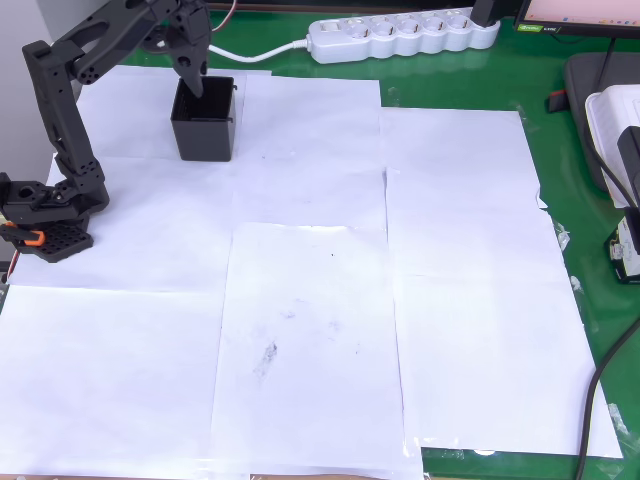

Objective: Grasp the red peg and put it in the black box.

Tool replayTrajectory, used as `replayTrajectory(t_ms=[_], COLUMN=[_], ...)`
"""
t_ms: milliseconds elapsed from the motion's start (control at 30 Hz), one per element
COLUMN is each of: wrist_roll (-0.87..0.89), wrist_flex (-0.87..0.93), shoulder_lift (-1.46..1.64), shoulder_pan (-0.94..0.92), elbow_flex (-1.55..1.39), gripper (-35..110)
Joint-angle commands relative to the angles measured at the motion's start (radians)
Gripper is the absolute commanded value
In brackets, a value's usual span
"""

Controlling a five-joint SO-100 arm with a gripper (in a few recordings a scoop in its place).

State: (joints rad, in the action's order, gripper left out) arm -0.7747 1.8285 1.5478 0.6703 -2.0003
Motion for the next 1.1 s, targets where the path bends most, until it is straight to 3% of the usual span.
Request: replayTrajectory(t_ms=[0, 167, 400, 600, 1067], wrist_roll=[-0.021, -0.212, -0.563, -0.681, -0.721], wrist_flex=[0.095, 0.081, -0.193, -0.483, -0.411], shoulder_lift=[-0.144, -0.416, -0.782, -1.057, -1.572], shoulder_pan=[-0.043, -0.219, -0.526, -0.643, -0.684], elbow_flex=[-0.091, 0.077, 0.615, 1.126, 1.736], gripper=[0, 0, 0, 0, 0])
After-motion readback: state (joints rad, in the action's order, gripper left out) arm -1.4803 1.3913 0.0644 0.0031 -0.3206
